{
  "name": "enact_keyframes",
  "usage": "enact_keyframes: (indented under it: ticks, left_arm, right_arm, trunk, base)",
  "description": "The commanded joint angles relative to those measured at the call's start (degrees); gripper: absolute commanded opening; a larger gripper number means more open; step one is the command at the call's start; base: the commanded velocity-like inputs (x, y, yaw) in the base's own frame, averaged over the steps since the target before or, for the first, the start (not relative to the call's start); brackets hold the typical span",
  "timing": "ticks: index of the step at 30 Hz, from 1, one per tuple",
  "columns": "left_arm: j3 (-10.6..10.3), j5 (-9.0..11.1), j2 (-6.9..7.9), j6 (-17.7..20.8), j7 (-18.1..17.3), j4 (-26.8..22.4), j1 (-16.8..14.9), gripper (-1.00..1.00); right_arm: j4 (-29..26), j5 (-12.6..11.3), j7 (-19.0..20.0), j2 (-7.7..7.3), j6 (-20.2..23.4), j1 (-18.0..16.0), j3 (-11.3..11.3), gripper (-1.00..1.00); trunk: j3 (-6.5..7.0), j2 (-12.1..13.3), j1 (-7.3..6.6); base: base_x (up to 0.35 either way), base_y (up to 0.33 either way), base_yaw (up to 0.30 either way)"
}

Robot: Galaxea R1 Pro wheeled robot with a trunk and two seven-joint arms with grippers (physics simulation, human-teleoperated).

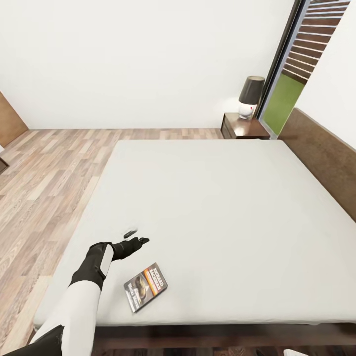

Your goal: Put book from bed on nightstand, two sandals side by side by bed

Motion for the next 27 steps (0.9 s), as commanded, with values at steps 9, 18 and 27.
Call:
enact_keyframes:
  ticks: [9,18,27]
  left_arm:
    - [0.5,-0.5,-0.01,0.3,-0.5,-0.1,-0.1,1.00]
    - [0.5,-0.5,-0.05,0.3,-0.5,-0.1,-0.1,1.00]
    - [0.5,-0.5,-0.12,0.3,-0.5,0.0,-0.1,1.00]
  right_arm:
    - [0.1,-0.6,0.3,-0.02,-0.2,0.0,0.4,1.00]
    - [0.1,-0.6,0.3,-0.05,-0.2,-0.1,0.4,1.00]
    - [0.1,-0.6,0.3,-0.04,-0.2,-0.1,0.4,1.00]
  trunk:
    - [-1.69,-3.7,2.00]
    - [-3.30,-7.3,3.97]
    - [-4.92,-10.9,5.95]
  base:
    - [0.000,0.000,0.000]
    - [0.000,0.000,0.000]
    - [0.000,0.000,0.000]
